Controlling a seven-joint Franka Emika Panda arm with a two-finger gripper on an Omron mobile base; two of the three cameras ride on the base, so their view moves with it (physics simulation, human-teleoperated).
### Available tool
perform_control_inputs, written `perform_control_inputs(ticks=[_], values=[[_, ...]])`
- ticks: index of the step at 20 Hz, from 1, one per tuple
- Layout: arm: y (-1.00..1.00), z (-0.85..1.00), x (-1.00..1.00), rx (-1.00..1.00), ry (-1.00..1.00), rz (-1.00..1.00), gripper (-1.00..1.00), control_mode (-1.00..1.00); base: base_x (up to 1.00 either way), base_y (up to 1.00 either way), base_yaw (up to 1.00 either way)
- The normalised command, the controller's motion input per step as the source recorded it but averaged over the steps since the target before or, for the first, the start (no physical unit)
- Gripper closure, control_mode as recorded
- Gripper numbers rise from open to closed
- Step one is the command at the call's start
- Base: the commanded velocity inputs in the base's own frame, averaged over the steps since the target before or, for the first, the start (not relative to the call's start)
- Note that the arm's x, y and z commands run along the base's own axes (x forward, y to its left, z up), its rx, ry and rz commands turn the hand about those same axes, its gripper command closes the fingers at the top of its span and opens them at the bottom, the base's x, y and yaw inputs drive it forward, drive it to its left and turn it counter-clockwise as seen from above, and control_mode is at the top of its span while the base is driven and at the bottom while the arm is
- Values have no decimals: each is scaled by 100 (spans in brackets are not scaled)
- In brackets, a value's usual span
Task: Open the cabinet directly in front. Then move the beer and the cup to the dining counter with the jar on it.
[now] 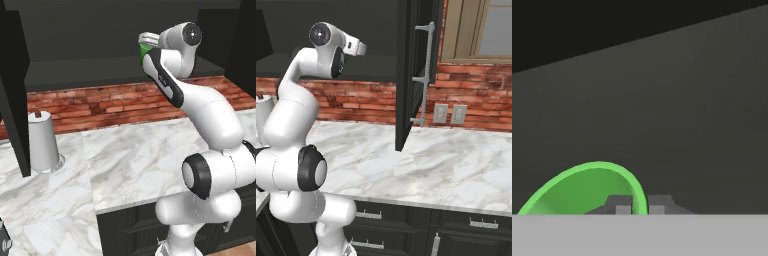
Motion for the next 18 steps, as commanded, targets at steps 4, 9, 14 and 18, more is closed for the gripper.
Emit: perform_control_inputs(ticks=[4,9,14,18], values=[[0,9,-95,7,-44,0,100,-100,0,0,0],[-6,70,-100,11,-42,9,100,-100,0,0,0],[-3,98,-100,15,-10,19,100,-100,0,0,0],[-11,0,-100,9,15,19,100,-100,0,0,0]])
